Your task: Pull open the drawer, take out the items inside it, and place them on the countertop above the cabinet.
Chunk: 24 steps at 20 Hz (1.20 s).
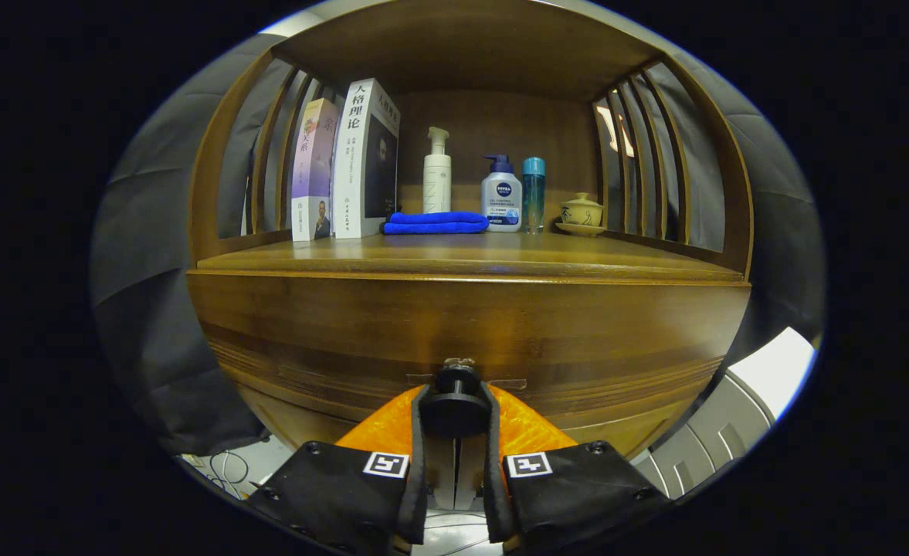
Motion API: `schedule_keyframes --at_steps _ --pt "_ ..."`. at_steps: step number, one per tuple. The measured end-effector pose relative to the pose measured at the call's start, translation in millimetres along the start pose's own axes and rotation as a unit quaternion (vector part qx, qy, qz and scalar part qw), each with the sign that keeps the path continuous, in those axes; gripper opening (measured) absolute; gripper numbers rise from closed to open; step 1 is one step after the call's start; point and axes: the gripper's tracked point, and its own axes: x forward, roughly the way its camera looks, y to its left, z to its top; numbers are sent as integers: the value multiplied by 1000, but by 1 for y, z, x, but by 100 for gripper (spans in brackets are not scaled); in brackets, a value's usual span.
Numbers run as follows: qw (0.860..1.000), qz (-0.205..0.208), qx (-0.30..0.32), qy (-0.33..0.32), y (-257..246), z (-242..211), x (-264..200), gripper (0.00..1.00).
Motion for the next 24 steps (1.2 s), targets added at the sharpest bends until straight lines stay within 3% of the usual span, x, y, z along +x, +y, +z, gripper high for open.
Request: schedule_keyframes --at_steps 24 --pt "1000 16 2 -27 0 -34 -103 32"
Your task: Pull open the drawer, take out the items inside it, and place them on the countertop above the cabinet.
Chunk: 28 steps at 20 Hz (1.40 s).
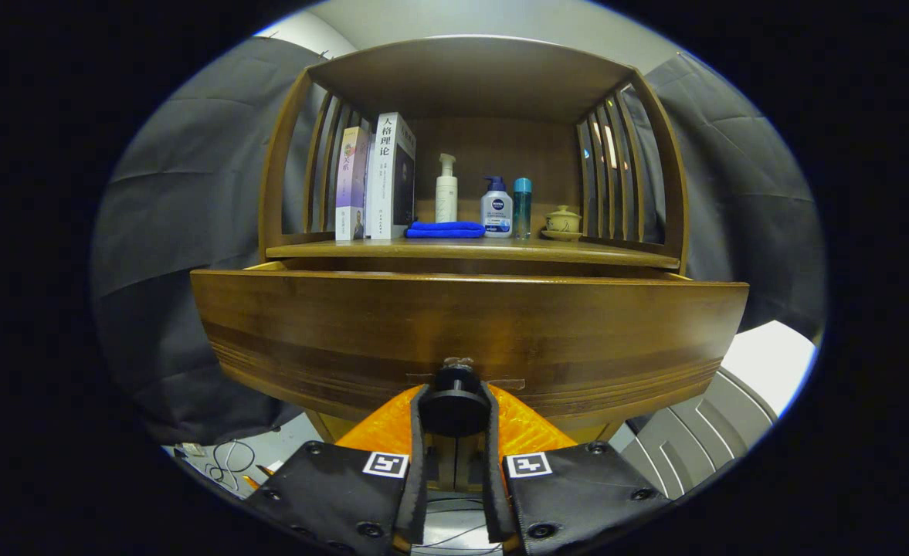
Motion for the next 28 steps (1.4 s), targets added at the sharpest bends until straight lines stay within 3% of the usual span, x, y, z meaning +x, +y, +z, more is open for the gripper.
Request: schedule_keyframes --at_steps 25,28 --pt "999 43 -22 21 11 -25 -72 32" --pt "998 54 -14 35 12 -25 -73 37"
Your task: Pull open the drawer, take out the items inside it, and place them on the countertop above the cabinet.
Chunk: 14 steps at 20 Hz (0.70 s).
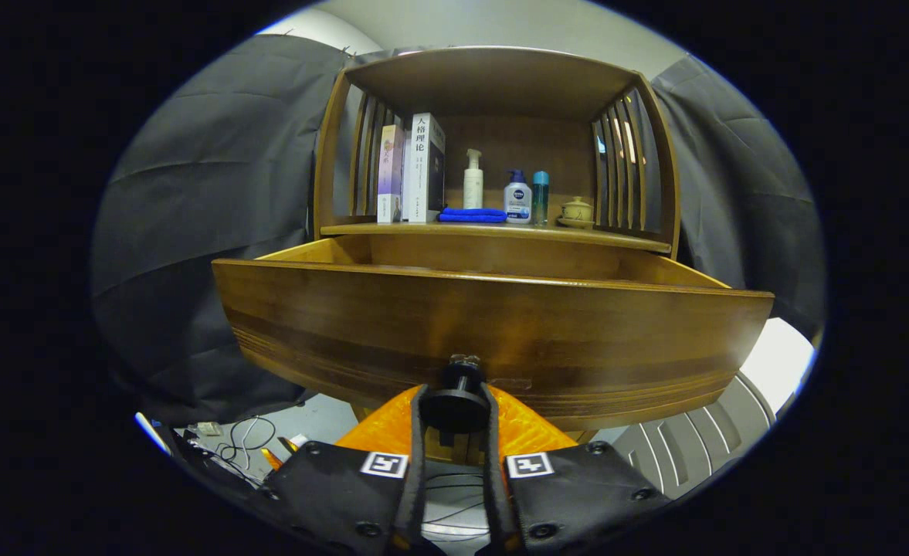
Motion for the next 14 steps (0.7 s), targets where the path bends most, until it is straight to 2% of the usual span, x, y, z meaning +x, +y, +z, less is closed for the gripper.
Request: schedule_keyframes --at_steps 2,10,14 --pt "1000 15 10 20 0 0 -2 41" --pt "999 25 -5 -39 -13 61 -38 100" --pt "998 23 -3 -63 -31 109 -40 99"
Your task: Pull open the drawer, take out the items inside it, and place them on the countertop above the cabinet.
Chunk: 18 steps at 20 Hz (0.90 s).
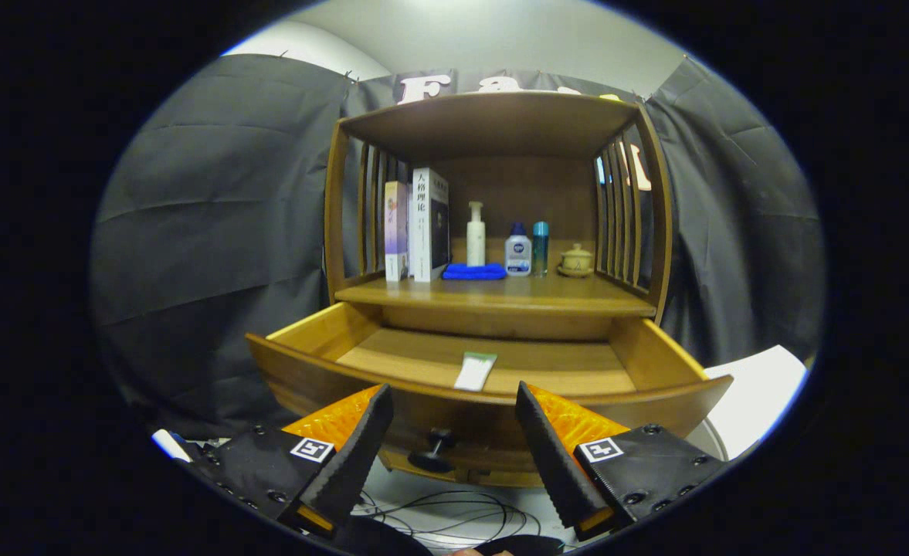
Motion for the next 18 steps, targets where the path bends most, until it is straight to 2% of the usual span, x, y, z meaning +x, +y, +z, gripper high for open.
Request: schedule_keyframes --at_steps 3,5,9,14,18 --pt "1000 -9 -4 6 -18 30 17 99" --pt "1000 9 13 25 -18 43 33 99" --pt "992 37 48 114 -16 42 73 99" --pt "967 51 62 241 -9 14 125 98" --pt "946 69 37 314 0 -9 154 98"
